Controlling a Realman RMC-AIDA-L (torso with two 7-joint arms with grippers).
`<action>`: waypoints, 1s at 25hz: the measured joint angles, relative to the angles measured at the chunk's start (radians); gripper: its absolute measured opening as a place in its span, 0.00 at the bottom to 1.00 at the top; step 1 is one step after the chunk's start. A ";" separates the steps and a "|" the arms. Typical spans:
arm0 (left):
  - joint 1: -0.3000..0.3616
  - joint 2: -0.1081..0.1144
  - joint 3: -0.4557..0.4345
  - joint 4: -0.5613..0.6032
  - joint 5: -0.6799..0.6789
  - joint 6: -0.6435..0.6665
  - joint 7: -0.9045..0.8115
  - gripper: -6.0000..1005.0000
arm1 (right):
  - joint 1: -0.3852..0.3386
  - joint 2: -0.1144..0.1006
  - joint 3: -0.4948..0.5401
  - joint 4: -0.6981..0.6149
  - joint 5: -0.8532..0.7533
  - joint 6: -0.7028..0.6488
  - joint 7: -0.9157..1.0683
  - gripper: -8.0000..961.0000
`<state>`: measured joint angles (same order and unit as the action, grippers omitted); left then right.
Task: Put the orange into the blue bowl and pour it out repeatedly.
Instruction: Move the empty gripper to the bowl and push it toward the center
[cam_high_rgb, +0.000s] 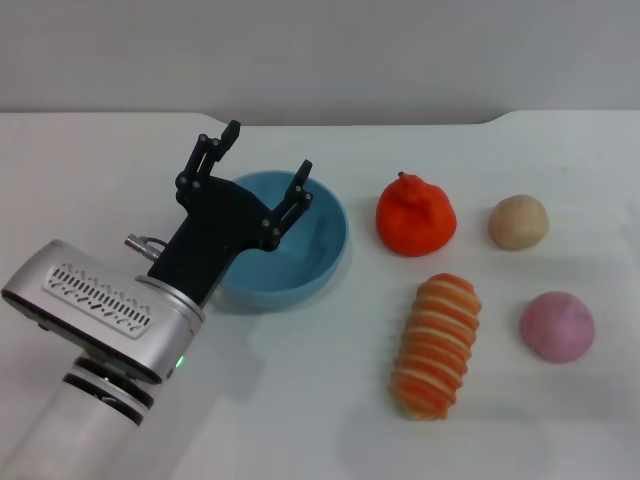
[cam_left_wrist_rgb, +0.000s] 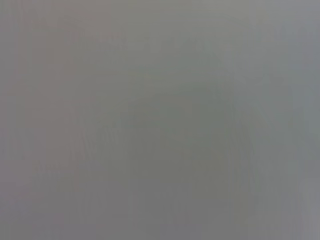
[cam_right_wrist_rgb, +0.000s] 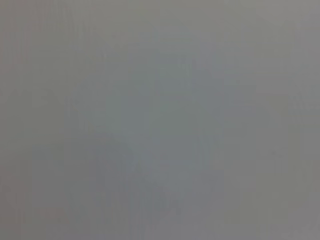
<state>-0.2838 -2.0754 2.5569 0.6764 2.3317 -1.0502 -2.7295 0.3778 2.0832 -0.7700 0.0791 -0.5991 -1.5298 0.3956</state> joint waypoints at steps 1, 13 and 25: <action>0.000 0.000 0.000 0.000 0.000 0.000 0.000 0.80 | 0.000 0.000 0.000 0.000 0.000 0.000 0.000 0.77; 0.006 0.000 -0.009 0.024 -0.001 0.003 -0.008 0.81 | -0.002 0.000 0.000 0.001 0.001 0.000 0.000 0.77; 0.023 0.053 -0.307 0.399 0.008 0.520 -0.024 0.81 | -0.006 -0.001 -0.003 0.001 -0.004 0.002 0.000 0.77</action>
<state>-0.2611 -2.0220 2.2500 1.0753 2.3394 -0.5303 -2.7537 0.3721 2.0822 -0.7731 0.0798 -0.6030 -1.5282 0.3957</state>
